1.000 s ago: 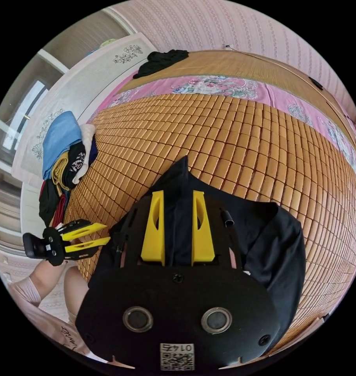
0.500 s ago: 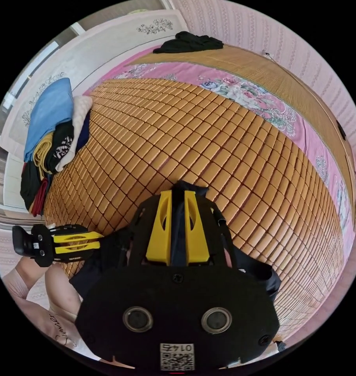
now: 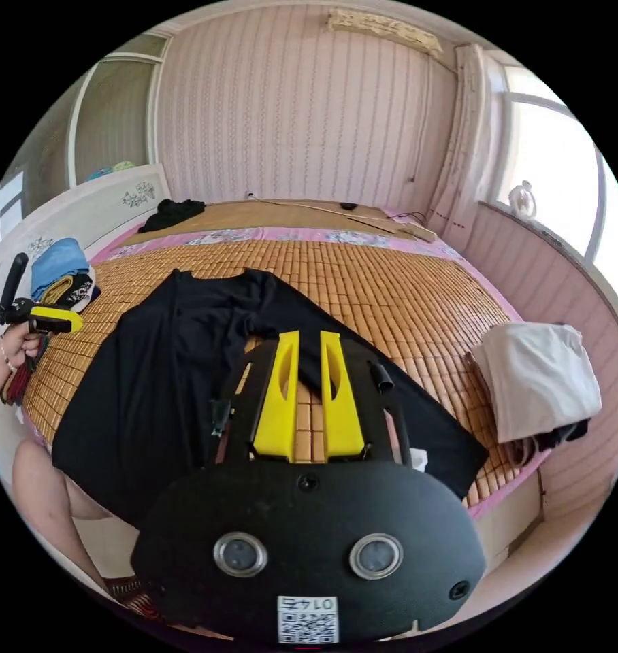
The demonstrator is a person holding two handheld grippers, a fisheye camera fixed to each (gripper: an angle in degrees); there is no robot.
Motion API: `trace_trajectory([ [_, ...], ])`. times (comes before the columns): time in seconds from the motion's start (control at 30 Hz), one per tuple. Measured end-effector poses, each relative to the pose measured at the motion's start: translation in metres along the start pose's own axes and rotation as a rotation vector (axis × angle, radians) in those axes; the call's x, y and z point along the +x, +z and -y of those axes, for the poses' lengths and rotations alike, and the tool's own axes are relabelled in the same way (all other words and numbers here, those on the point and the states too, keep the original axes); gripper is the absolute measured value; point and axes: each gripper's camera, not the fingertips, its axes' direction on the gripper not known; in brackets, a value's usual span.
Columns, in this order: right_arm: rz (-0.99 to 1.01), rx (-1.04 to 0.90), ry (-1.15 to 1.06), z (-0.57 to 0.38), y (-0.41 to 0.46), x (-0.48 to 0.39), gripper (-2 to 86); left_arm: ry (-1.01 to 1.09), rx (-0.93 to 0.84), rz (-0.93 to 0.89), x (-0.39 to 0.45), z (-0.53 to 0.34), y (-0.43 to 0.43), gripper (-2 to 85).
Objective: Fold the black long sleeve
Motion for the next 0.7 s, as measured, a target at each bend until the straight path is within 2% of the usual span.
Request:
trace_trajectory([
  [0.07, -0.126, 0.021, 0.176, -0.060, -0.032, 0.040, 1.6, 0.054, 0.013, -0.089, 0.041, 0.021, 0.001, 4.2],
  [0.13, -0.125, 0.012, 0.228, -0.088, -0.043, 0.063, 0.6, 0.121, 0.029, -0.105, 0.075, 0.041, 0.001, 4.7],
  [0.2, -0.205, -0.104, 0.294, -0.100, -0.038, 0.085, 0.0, 0.200, 0.031, -0.084, 0.112, 0.065, 0.004, 5.2],
  [0.27, -0.384, -0.208, 0.337, -0.106, -0.027, 0.111, -0.2, 0.315, 0.008, -0.082, 0.162, 0.098, 0.016, 5.7],
  [0.37, -0.482, -0.226, 0.399, -0.116, -0.027, 0.145, 1.3, 0.405, -0.018, -0.108, 0.218, 0.138, 0.039, 6.0],
  [0.43, -0.469, -0.186, 0.449, -0.126, -0.036, 0.166, 5.5, 0.442, -0.029, -0.127, 0.250, 0.159, 0.058, 6.3],
  [0.57, -0.280, -0.130, 0.559, -0.159, -0.048, 0.208, 8.6, 0.550, -0.064, -0.152, 0.323, 0.204, 0.109, 6.6],
  [0.7, -0.196, -0.139, 0.638, -0.173, -0.046, 0.234, 11.8, 0.599, -0.076, -0.145, 0.372, 0.243, 0.152, 8.0],
])
